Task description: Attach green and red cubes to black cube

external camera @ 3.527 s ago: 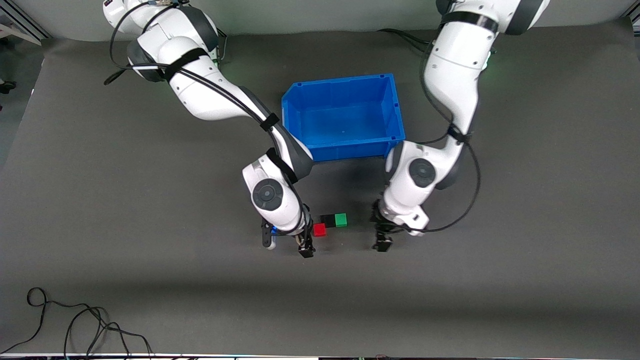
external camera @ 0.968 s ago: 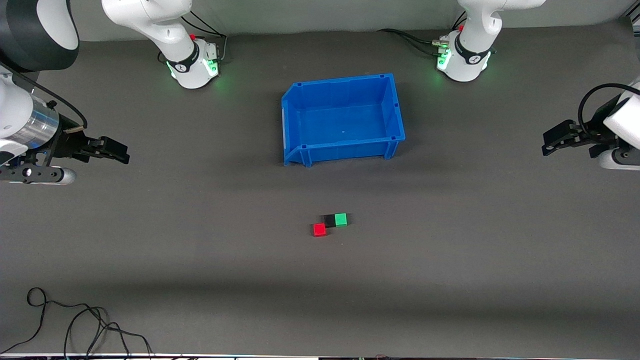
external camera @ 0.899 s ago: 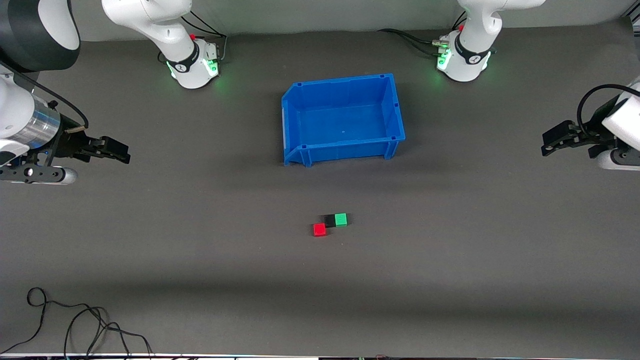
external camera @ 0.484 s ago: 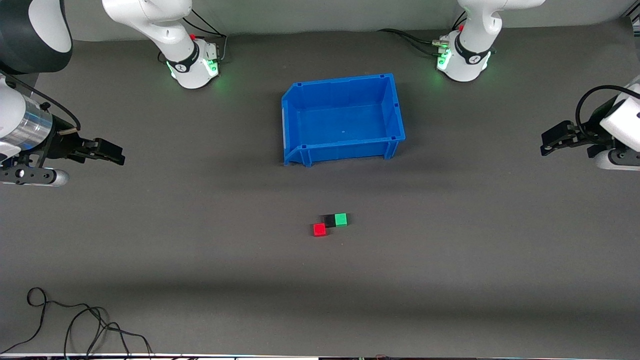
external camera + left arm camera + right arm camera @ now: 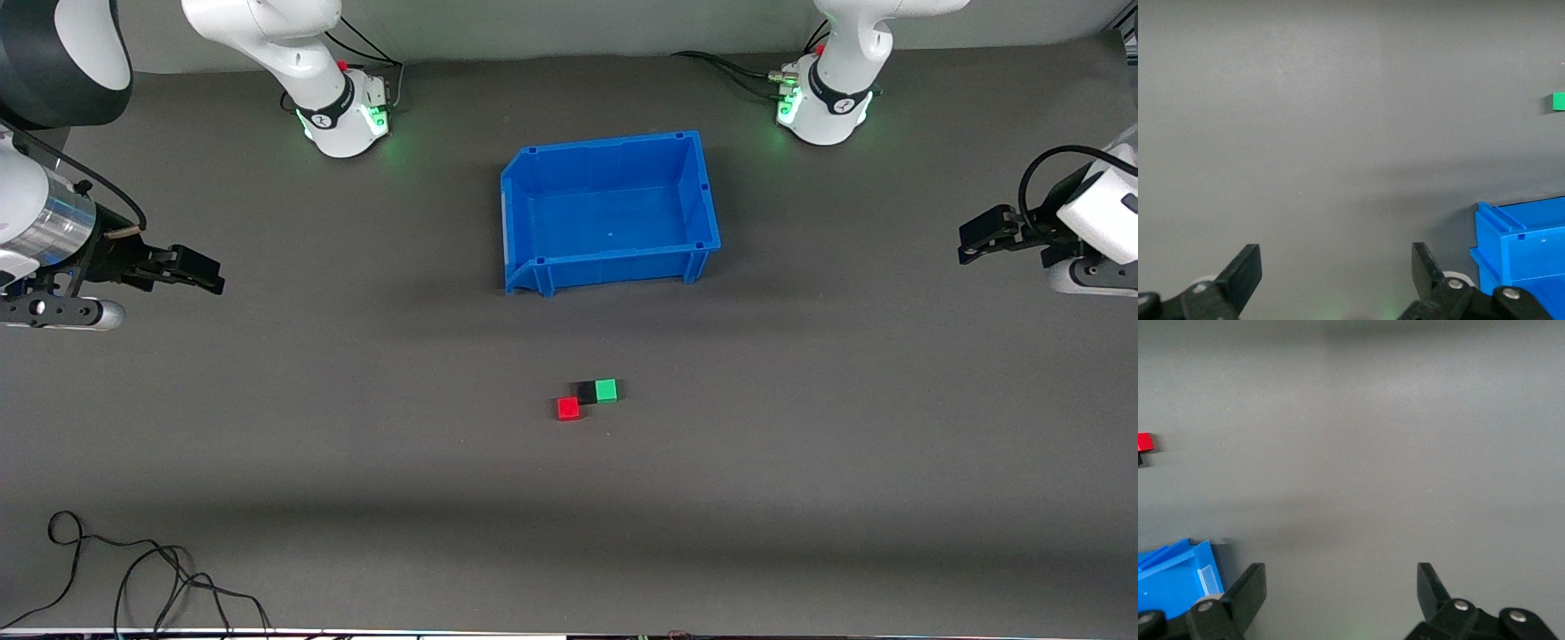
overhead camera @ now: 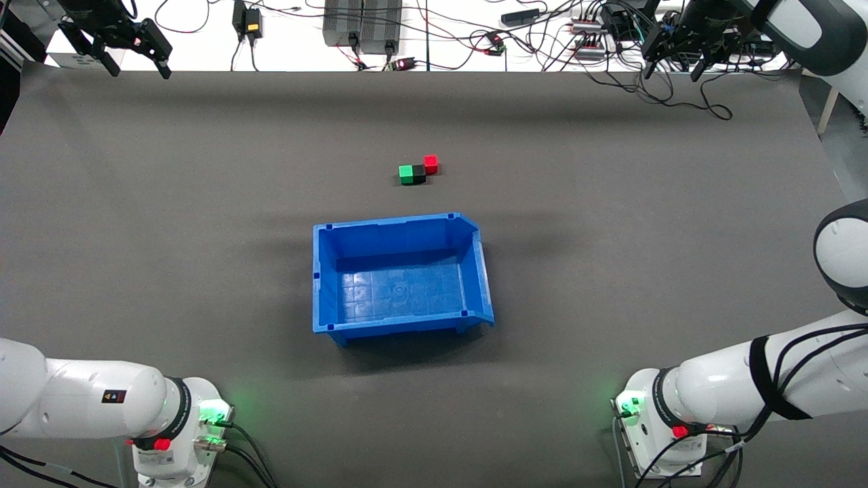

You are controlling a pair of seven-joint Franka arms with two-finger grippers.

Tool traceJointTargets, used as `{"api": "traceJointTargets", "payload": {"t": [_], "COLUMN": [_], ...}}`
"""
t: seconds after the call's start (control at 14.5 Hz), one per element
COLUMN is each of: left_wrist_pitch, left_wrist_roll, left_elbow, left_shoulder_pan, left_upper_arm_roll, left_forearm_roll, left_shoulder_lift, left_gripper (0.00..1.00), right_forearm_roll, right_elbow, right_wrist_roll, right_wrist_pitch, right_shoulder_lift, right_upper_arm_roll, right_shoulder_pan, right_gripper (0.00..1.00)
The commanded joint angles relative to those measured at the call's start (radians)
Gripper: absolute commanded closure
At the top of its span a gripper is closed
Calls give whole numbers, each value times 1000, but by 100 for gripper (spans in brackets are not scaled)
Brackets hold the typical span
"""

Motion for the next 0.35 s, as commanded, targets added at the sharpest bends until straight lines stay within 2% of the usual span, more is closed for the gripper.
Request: {"api": "traceJointTargets", "payload": {"t": [0.0, 0.28], "left_wrist_pitch": [-14, -14], "left_wrist_roll": [17, 17], "left_elbow": [-13, -7], "left_shoulder_pan": [7, 8], "left_upper_arm_roll": [-11, -11], "left_forearm_roll": [23, 23], "left_shoulder_lift": [-23, -19], "left_gripper": [0, 0], "right_forearm_roll": [-10, -10], "right_elbow": [-13, -13], "right_wrist_roll": [-14, -15], "right_wrist_pitch": [8, 8], "right_shoulder_lift": [-20, -21], "right_upper_arm_roll": [10, 10], "right_shoulder_pan": [-9, -9], "right_gripper": [0, 0]}}
